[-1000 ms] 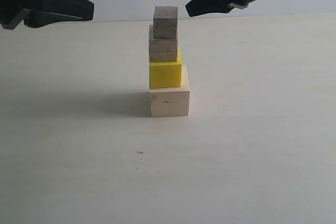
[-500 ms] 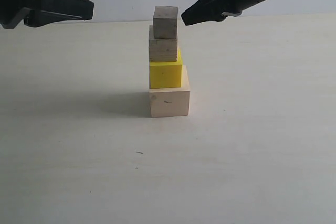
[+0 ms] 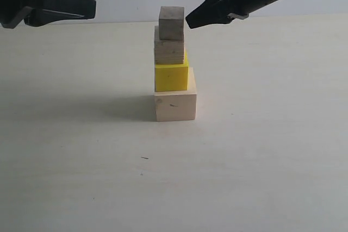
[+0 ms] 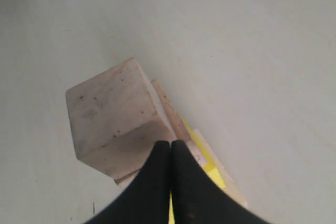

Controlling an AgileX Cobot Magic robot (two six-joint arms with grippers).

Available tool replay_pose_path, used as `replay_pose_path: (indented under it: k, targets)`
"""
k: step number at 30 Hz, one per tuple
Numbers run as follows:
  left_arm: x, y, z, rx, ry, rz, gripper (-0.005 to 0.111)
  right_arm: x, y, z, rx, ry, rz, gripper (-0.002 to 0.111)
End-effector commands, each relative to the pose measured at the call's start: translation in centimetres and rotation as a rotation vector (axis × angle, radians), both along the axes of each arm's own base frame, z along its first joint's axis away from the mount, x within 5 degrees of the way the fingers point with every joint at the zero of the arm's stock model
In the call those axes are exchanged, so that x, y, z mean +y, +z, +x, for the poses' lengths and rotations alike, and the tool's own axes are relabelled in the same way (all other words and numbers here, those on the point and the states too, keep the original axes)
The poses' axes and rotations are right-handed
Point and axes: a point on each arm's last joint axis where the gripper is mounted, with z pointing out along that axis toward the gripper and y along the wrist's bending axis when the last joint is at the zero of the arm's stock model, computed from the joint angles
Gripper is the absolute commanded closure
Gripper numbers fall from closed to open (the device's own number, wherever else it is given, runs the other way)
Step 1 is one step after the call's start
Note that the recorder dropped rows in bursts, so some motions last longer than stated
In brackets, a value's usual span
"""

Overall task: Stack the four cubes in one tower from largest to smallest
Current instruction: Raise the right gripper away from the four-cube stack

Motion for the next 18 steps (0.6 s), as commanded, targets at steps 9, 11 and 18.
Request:
replay_pose_path:
  k: [9,11,18]
  targets:
    - [0.09,0.17,-0.10,-0.004,0.008,-0.011,0.107,0.05,0.36,0.11,-0.020,0.000,0.023,0.108]
    - [0.09,0.17,-0.10,-0.004,0.008,-0.011,0.107,0.07,0.39,0.12,-0.019,-0.002,0.028,0.108]
    - [0.09,0.17,-0.12,-0.003,0.006,-0.012,0.107,0.15,0.14,0.33,-0.013,-0.013,0.041,0.108]
